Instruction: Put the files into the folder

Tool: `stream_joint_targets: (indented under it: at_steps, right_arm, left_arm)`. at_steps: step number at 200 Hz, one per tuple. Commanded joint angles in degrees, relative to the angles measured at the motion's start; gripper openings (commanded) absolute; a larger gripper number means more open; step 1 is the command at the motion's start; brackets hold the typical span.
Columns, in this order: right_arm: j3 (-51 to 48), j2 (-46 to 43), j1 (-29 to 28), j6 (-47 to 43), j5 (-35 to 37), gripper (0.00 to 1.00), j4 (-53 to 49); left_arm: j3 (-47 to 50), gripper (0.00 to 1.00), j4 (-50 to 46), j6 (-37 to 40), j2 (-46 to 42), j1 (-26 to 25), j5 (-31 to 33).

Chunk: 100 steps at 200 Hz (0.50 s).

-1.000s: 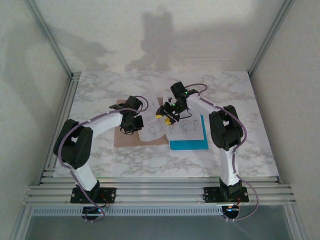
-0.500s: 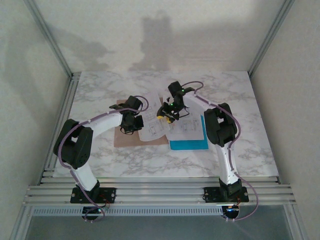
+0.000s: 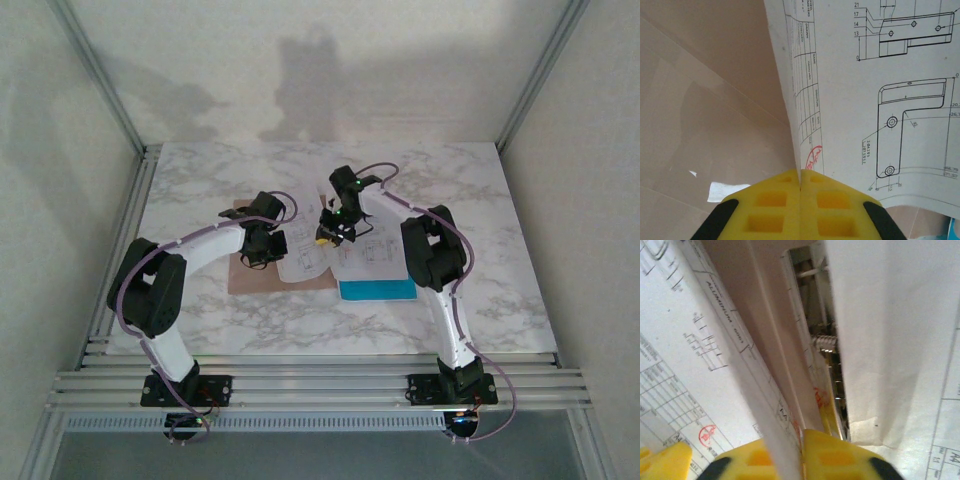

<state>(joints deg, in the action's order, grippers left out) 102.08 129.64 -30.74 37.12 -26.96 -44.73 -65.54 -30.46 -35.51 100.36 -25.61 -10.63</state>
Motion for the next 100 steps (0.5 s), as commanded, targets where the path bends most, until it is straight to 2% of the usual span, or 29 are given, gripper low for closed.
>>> stream_joint_targets:
  at_steps: [1, 27, 35, 48, 55, 100]
  right_arm:
    - [-0.8, -3.5, -0.5, -1.1, 4.7, 0.02, -0.7]
    - [-3.2, -9.4, -0.5, -3.1, 9.1, 0.00, 1.4]
    - [-3.7, -11.1, -0.5, -4.0, 10.6, 0.00, 1.4]
    - [-4.9, -13.9, -0.5, -5.7, 12.7, 0.00, 2.2]
    - [-5.7, -15.5, -0.6, -6.7, 13.7, 0.00, 3.0]
    - [-14.3, -24.9, -0.9, -12.9, 18.4, 0.00, 11.9]
  left_arm:
    - [0.0, 0.00, 0.0, 0.9, 0.7, 0.5, 1.6]
    - [0.0, 0.01, -0.1, -0.6, -0.7, 1.0, 2.2]
    - [0.1, 0.13, -0.2, -1.6, -1.3, 1.5, 2.3]
    - [0.5, 0.47, -0.3, -3.7, -3.1, 3.0, 2.4]
    - [1.0, 0.57, -0.2, -4.8, -4.1, 4.0, 2.4]
    - [6.5, 0.62, 0.5, -11.9, -9.8, 13.0, -1.5]
